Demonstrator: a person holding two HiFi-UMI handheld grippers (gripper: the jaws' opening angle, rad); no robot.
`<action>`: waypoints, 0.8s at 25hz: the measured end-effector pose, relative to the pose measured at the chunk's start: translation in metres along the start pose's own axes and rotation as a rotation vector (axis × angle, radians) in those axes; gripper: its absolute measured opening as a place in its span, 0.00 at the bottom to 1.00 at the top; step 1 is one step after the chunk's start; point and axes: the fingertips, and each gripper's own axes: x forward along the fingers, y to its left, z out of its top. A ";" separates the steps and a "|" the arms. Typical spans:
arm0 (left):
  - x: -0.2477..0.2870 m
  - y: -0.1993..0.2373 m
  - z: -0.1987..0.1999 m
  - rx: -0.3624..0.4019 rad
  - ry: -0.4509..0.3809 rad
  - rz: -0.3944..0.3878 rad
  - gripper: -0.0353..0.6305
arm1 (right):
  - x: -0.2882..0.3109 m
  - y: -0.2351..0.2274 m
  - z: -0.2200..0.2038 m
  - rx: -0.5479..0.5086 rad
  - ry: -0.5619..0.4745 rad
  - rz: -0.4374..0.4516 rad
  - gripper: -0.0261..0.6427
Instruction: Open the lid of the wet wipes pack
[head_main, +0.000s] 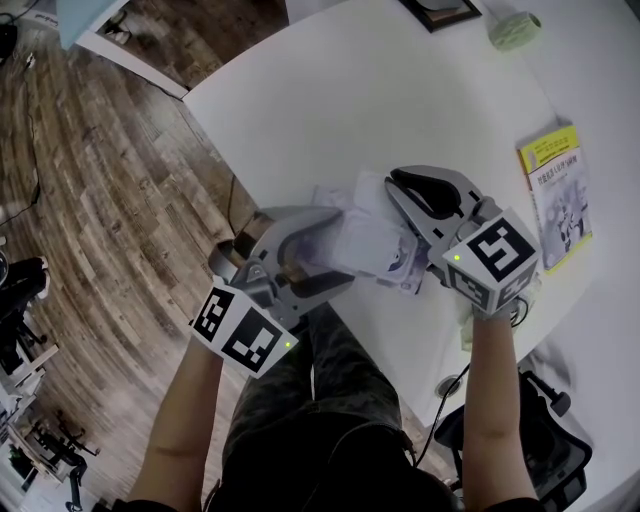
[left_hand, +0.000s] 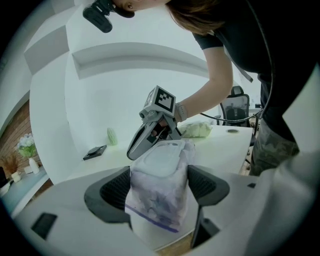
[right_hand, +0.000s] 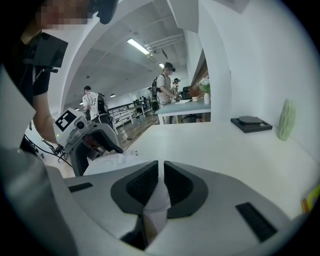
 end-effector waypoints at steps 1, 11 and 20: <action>-0.001 0.000 0.000 0.012 0.009 0.008 0.60 | -0.002 0.000 0.001 -0.007 -0.011 -0.012 0.11; -0.026 -0.005 0.015 0.042 -0.008 0.039 0.60 | -0.030 0.005 0.016 0.012 -0.124 -0.107 0.11; -0.044 -0.018 0.049 0.052 -0.109 0.119 0.29 | -0.071 0.038 0.032 0.036 -0.280 -0.182 0.10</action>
